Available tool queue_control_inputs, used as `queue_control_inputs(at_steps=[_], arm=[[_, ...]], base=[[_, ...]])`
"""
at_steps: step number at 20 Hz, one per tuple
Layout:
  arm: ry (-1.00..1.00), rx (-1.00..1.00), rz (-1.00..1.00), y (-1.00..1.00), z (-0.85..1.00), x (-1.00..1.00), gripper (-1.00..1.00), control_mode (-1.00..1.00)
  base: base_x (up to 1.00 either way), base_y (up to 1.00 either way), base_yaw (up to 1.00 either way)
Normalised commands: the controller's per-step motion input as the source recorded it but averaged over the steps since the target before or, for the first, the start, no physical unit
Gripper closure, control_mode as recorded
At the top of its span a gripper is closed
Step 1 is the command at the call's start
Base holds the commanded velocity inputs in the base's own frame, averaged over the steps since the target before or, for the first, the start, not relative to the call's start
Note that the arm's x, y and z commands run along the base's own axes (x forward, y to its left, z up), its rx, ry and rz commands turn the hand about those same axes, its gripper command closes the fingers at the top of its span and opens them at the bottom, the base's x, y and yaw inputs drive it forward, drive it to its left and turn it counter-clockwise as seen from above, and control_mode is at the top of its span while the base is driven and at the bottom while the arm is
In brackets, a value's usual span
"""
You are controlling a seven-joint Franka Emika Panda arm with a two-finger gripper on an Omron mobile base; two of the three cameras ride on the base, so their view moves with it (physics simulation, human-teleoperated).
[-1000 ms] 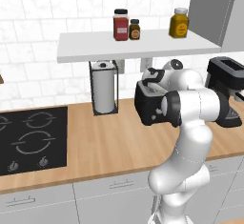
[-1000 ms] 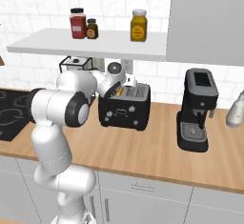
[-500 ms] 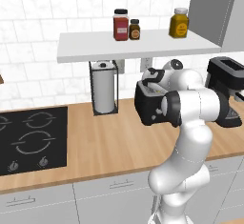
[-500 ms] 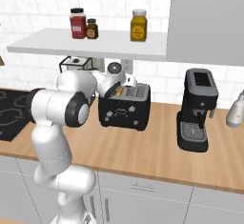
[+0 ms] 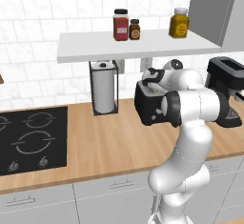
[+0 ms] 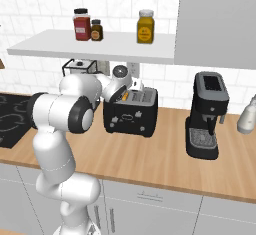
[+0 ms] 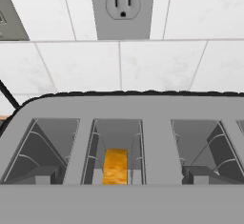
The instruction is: Start the toaster. Once the lever pops up, take the bread to the plate on the dining counter.
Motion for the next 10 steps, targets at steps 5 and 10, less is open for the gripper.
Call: queue_control_inputs(at_steps=[5, 10], arm=[[0.0, 0.0, 0.0, 0.0, 0.0, 0.0, -1.0, -1.0], [0.0, 0.0, 0.0, 0.0, 0.0, 0.0, -1.0, -1.0]], base=[[0.0, 0.0, 0.0], [0.0, 0.0, 0.0]])
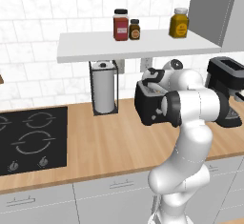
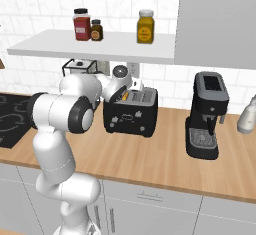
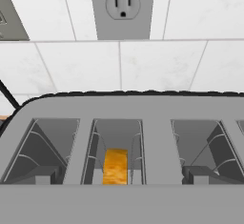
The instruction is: Start the toaster. Once the lever pops up, take the bread to the plate on the dining counter.
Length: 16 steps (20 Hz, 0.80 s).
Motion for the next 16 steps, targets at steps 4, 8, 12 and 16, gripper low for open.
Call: queue_control_inputs(at_steps=[4, 8, 12, 16], arm=[[0.0, 0.0, 0.0, 0.0, 0.0, 0.0, -1.0, -1.0], [0.0, 0.0, 0.0, 0.0, 0.0, 0.0, -1.0, -1.0], [0.0, 0.0, 0.0, 0.0, 0.0, 0.0, -1.0, -1.0], [0.0, 0.0, 0.0, 0.0, 0.0, 0.0, -1.0, -1.0]], base=[[0.0, 0.0, 0.0], [0.0, 0.0, 0.0], [0.0, 0.0, 0.0], [0.0, 0.0, 0.0]])
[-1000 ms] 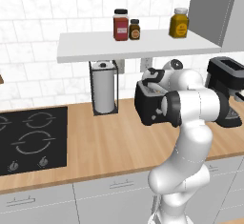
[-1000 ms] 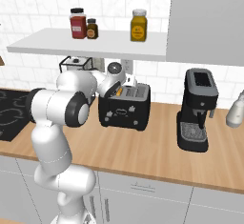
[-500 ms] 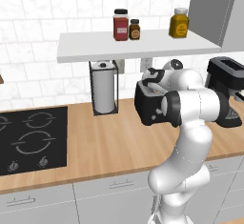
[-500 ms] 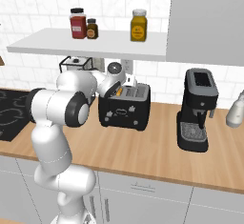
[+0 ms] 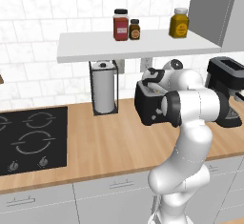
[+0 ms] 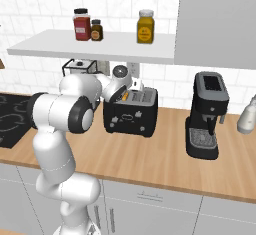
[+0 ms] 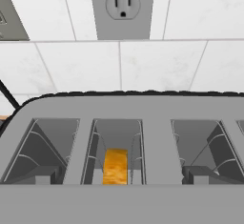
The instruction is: Start the toaster. Once the lever pops up, take the bread to the plate on the dining counter.
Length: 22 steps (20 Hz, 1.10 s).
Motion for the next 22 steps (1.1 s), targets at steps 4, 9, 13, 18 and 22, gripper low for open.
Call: queue_control_inputs(at_steps=[4, 9, 13, 18, 22], arm=[[0.0, 0.0, 0.0, 0.0, 0.0, 0.0, -1.0, -1.0], [0.0, 0.0, 0.0, 0.0, 0.0, 0.0, -1.0, -1.0], [0.0, 0.0, 0.0, 0.0, 0.0, 0.0, -1.0, -1.0], [0.0, 0.0, 0.0, 0.0, 0.0, 0.0, -1.0, -1.0], [0.0, 0.0, 0.0, 0.0, 0.0, 0.0, -1.0, -1.0]], base=[[0.0, 0.0, 0.0], [0.0, 0.0, 0.0], [0.0, 0.0, 0.0], [0.0, 0.0, 0.0], [0.0, 0.0, 0.0]])
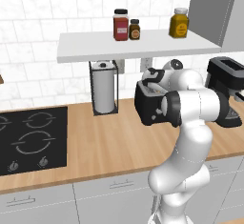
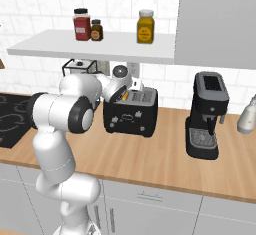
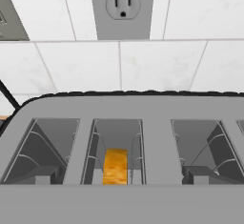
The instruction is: Start the toaster. Once the lever pops up, take the bread to the plate on the dining counter.
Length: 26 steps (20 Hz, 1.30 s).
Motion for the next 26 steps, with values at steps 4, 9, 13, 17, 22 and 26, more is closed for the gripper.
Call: queue_control_inputs(at_steps=[4, 9, 13, 17, 22, 26], arm=[[0.0, 0.0, 0.0, 0.0, 0.0, 0.0, -1.0, -1.0], [0.0, 0.0, 0.0, 0.0, 0.0, 0.0, -1.0, -1.0], [0.0, 0.0, 0.0, 0.0, 0.0, 0.0, -1.0, -1.0], [0.0, 0.0, 0.0, 0.0, 0.0, 0.0, -1.0, -1.0], [0.0, 0.0, 0.0, 0.0, 0.0, 0.0, -1.0, -1.0], [0.0, 0.0, 0.0, 0.0, 0.0, 0.0, -1.0, -1.0]], base=[[0.0, 0.0, 0.0], [0.0, 0.0, 0.0], [0.0, 0.0, 0.0], [0.0, 0.0, 0.0], [0.0, 0.0, 0.0], [0.0, 0.0, 0.0]])
